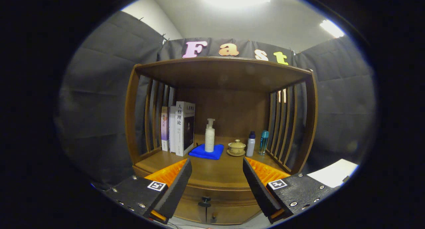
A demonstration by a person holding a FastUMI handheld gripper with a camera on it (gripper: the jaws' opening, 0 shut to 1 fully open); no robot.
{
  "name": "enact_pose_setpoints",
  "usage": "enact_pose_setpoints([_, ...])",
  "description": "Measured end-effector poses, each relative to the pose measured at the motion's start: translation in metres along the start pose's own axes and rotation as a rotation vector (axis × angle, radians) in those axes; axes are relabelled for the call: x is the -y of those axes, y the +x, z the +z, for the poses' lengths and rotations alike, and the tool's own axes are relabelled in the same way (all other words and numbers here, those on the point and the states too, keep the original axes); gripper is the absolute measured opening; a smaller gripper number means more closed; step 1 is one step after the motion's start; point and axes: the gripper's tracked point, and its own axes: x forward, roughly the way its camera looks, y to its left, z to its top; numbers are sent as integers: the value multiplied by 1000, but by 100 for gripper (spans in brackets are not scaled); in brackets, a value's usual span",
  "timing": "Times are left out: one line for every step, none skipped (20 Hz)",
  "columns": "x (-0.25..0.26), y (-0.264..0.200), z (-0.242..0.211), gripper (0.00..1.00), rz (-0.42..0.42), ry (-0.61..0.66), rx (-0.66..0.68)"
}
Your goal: Pull open the drawer, take out the items inside it, and place them on the countertop above the cabinet.
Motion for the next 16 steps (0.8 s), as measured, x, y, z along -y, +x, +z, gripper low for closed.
enact_pose_setpoints([-2,2,-2,96,-7,-41,-3])
enact_pose_setpoints([-7,4,-5,96,-5,-69,-4])
enact_pose_setpoints([-13,6,-8,96,5,-84,-4])
enact_pose_setpoints([-19,6,-13,96,19,-96,-3])
enact_pose_setpoints([-24,6,-18,96,24,-104,-1])
enact_pose_setpoints([-27,6,-23,95,21,-110,1])
enact_pose_setpoints([-27,8,-28,95,16,-110,0])
enact_pose_setpoints([-32,10,-34,95,11,-109,0])
enact_pose_setpoints([-36,12,-39,95,9,-112,-3])
enact_pose_setpoints([-37,15,-48,95,7,-113,-12])
enact_pose_setpoints([-41,19,-58,95,8,-106,-28])
enact_pose_setpoints([-46,22,-69,95,18,-90,-48])
enact_pose_setpoints([-51,24,-82,95,24,-72,-69])
enact_pose_setpoints([-53,25,-93,95,21,-60,-85])
enact_pose_setpoints([-52,27,-102,95,3,-57,-94])
enact_pose_setpoints([-49,29,-112,95,-21,-57,-98])
